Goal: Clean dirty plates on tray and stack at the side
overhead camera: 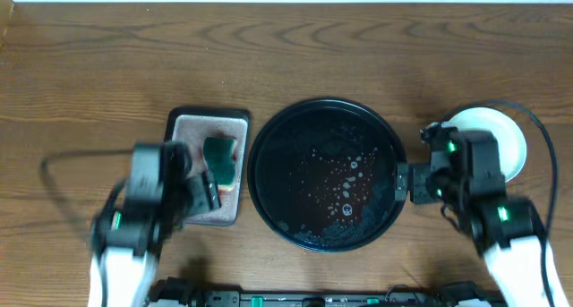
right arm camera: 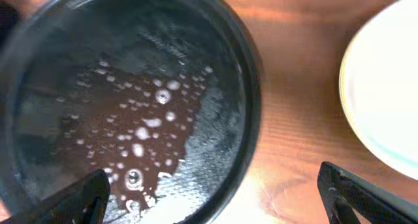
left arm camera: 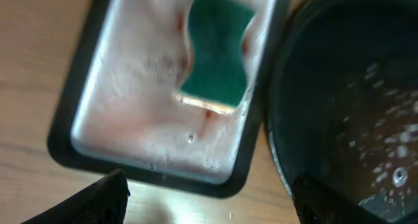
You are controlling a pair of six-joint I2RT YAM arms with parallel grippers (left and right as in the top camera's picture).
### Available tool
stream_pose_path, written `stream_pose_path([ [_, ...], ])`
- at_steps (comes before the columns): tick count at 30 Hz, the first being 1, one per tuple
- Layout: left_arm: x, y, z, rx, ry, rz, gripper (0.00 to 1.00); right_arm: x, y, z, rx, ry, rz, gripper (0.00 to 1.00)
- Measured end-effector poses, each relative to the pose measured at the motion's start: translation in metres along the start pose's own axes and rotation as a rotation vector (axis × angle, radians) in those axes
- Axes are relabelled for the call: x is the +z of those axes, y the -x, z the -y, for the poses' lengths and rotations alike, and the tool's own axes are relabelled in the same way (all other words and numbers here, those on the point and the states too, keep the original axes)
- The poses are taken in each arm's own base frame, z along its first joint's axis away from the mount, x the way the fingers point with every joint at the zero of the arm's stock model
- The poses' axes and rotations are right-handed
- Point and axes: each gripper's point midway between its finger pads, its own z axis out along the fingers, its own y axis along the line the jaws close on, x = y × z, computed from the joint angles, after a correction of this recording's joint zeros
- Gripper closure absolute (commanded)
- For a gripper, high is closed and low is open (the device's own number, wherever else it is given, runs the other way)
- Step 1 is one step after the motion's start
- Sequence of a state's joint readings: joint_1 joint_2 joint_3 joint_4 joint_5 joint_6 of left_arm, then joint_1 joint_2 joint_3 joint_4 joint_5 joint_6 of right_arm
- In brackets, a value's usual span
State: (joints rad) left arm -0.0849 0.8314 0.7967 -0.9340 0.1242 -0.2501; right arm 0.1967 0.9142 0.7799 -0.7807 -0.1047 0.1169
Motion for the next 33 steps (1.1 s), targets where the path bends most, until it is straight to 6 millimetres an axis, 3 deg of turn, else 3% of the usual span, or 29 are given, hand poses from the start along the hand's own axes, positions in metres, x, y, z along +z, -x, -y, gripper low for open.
stream_pose_path([
  [8,-0.06,-0.002,0.0,0.039,-0.105,0.394,0.19,-0.053,-0.001,-0.009,-0.05,0.038,0.299,0.01],
  [12,-0.078,-0.004,0.0,0.043,-0.131,0.484,0.2,-0.061,-0.005,-0.008,-0.051,0.035,0.322,0.01],
  [29,-0.077,-0.009,-0.002,0.043,-0.127,0.474,0.2,-0.049,-0.055,0.002,-0.034,-0.005,0.114,0.01],
  [31,-0.077,-0.01,-0.002,0.043,-0.127,0.474,0.2,-0.049,-0.049,0.003,-0.037,-0.014,0.146,0.01],
  [33,-0.077,-0.01,-0.002,0.043,-0.127,0.474,0.2,-0.055,-0.026,0.001,-0.059,-0.005,0.271,0.01],
])
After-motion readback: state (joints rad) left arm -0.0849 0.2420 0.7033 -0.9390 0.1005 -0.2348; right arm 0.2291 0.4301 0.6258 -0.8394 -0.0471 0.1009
